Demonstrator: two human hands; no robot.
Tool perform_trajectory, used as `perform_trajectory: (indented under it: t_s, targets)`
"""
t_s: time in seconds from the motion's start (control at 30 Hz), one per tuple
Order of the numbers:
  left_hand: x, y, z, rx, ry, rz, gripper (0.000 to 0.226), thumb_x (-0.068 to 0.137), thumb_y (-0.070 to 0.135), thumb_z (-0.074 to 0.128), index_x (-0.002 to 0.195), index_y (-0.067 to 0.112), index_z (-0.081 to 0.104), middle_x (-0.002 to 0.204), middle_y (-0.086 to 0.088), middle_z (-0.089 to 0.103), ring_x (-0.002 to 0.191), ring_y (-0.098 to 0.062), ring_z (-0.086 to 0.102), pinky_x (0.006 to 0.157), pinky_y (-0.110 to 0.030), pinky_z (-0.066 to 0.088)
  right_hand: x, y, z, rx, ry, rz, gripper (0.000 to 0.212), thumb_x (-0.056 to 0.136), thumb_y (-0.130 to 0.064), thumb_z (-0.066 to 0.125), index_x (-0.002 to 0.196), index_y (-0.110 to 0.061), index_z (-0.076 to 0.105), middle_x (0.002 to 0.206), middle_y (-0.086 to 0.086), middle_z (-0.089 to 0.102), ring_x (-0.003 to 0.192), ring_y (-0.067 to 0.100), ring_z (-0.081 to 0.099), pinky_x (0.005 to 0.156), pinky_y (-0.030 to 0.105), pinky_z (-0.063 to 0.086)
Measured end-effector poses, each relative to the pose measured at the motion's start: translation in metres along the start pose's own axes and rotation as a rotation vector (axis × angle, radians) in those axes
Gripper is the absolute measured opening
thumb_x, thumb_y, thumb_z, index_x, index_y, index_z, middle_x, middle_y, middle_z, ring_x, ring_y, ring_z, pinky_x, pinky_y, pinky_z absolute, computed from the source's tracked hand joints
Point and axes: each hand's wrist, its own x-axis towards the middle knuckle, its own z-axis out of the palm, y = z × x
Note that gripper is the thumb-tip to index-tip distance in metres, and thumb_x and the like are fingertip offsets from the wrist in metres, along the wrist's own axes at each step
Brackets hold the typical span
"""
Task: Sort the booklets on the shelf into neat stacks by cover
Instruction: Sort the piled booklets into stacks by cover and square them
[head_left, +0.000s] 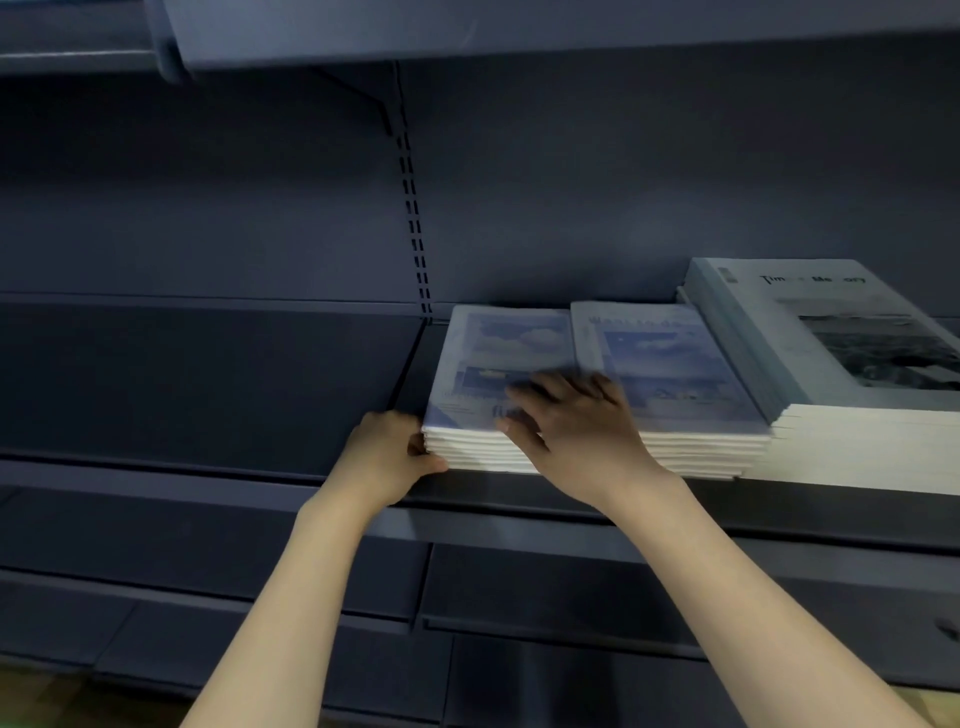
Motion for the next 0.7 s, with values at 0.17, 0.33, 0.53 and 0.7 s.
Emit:
perform_trajectory:
  t_s: [0.17,0.33,0.53,0.7]
  targets:
    - [0.0,-0.001,-0.002,-0.053,-0.012,0.018,0.023,0.076,0.01,0.074,0.097,0.018,0.071,0.086,0.012,0.066,0.076,0.005,0.057,0.072,-0.009,0.043,-0.001,0.0,-0.001,0.015,0.003,0.005,0.048,0.096,-0.053,0.022,0.136,-0.032,0.038,0.141,-0.006,0.039,0.13,0.019,0.035,0.11,0.041,0.014]
    - [0.003,-0.006,-0.005,-0.118,-0.044,0.002,0.021,0.076,0.01,0.074,0.093,0.022,0.071,0.081,0.019,0.063,0.077,0.011,0.057,0.066,-0.004,0.04,-0.002,-0.001,-0.002,0.024,-0.014,-0.003,0.048,0.097,-0.053,0.02,0.138,-0.032,0.034,0.144,-0.006,0.035,0.133,0.019,0.032,0.112,0.043,0.012]
    - [0.011,-0.008,-0.026,-0.045,-0.225,-0.095,0.022,0.078,0.013,0.073,0.09,0.03,0.067,0.092,0.013,0.068,0.087,0.0,0.062,0.076,-0.012,0.045,-0.007,0.002,-0.009,0.016,-0.094,-0.043,0.059,0.093,-0.057,0.031,0.144,-0.03,0.021,0.15,-0.002,0.023,0.139,0.022,0.019,0.114,0.045,0.001]
    - [0.035,0.014,-0.053,0.161,0.02,-0.073,0.039,0.094,0.023,0.052,0.132,0.018,0.05,0.124,-0.002,0.06,0.114,-0.019,0.054,0.097,-0.026,0.038,-0.006,0.003,-0.011,-0.003,-0.111,-0.061,0.072,0.087,-0.058,0.047,0.145,-0.029,0.017,0.151,-0.001,0.018,0.141,0.024,0.013,0.114,0.047,-0.001]
